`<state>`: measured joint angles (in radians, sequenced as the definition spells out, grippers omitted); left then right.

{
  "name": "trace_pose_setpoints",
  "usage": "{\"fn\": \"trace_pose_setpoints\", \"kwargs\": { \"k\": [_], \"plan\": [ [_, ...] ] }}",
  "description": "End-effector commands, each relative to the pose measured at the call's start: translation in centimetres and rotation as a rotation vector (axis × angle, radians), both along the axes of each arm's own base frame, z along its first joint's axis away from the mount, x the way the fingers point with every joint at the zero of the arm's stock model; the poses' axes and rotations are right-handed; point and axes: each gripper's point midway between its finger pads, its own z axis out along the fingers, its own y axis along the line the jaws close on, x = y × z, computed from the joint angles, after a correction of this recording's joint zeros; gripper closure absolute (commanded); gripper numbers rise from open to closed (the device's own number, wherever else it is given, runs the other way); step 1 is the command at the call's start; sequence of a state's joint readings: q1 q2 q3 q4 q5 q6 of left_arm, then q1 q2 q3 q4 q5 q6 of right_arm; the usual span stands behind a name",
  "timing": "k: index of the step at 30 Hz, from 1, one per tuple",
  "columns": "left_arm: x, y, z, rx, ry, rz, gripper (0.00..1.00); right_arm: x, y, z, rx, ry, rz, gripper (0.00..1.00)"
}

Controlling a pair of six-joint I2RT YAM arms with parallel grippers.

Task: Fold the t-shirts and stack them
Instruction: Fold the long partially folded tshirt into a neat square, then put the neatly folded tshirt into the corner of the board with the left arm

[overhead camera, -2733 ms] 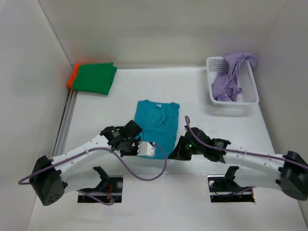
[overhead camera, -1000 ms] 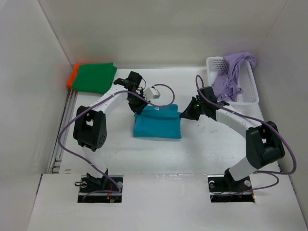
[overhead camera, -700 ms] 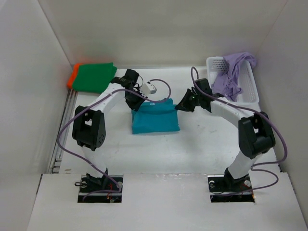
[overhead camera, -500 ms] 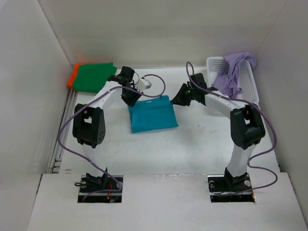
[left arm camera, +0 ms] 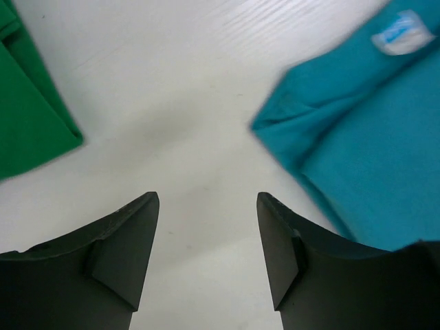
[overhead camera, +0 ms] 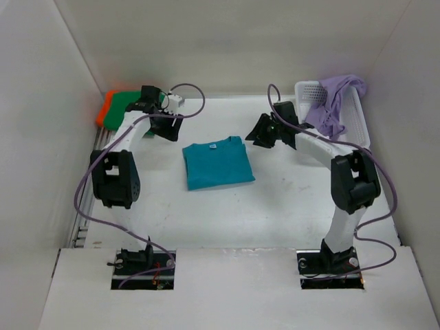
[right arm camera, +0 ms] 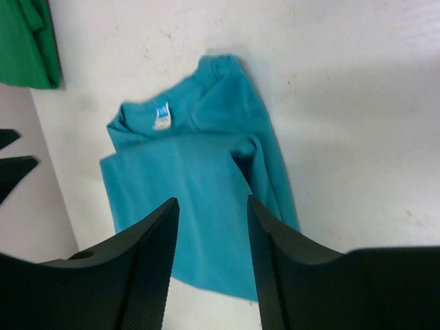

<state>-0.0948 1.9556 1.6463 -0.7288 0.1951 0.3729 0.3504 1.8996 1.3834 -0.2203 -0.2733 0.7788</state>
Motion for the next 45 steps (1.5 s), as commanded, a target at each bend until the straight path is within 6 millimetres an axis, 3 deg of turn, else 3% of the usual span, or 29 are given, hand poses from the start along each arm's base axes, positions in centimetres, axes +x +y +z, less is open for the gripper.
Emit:
{"fn": "trace_pose_setpoints", "kwargs": {
  "k": [1, 3, 6, 10, 17, 24, 27, 31, 37, 41, 45],
  "plan": [
    [-3.7, -5.3, 7.3, -0.319, -0.045, -0.067, 0.42, -1.5, -1.1, 2.4, -0.049, -0.093, 0.032, 0.50],
    [-5.9, -6.6, 6.5, -0.389, 0.038, -0.084, 0.42, -2.9, -0.4, 1.7, -0.075, -0.085, 0.081, 0.43],
    [-7.6, -7.4, 4.0, -0.414, 0.154, -0.062, 0.43, -3.2, 0.0, 1.0, -0.097, -0.070, 0.105, 0.35],
    [-9.2, -8.3, 0.9, -0.443, 0.316, 0.008, 0.45, -3.1, 0.6, -0.3, -0.092, -0.012, 0.137, 0.34],
    [-11.6, -9.2, -1.4, -0.441, 0.422, 0.013, 0.45, -4.1, 0.0, -2.4, -0.140, 0.033, 0.181, 0.32],
    [-12.3, -10.1, -4.7, -0.405, 0.508, 0.039, 0.45, -4.9, -0.6, -4.5, -0.149, 0.080, 0.152, 0.32],
    [-12.0, -9.0, -6.2, -0.355, 0.527, 0.106, 0.47, -5.0, -0.5, -4.7, -0.145, 0.096, 0.126, 0.32],
    [-11.3, -6.9, -5.9, -0.304, 0.474, 0.152, 0.47, -5.2, 0.7, -5.0, -0.141, 0.093, 0.114, 0.31],
    [-11.1, -5.3, -5.1, -0.191, 0.369, 0.157, 0.47, -5.8, 1.0, -6.0, -0.166, 0.117, 0.105, 0.31],
    [-11.7, -5.1, -6.9, -0.177, 0.404, 0.171, 0.45, -6.5, 0.7, -7.8, -0.186, 0.152, 0.120, 0.32],
    [-11.1, -5.3, -8.2, -0.245, 0.473, 0.209, 0.43, -6.7, 0.8, -8.0, -0.179, 0.146, 0.131, 0.32]
  ]
}}
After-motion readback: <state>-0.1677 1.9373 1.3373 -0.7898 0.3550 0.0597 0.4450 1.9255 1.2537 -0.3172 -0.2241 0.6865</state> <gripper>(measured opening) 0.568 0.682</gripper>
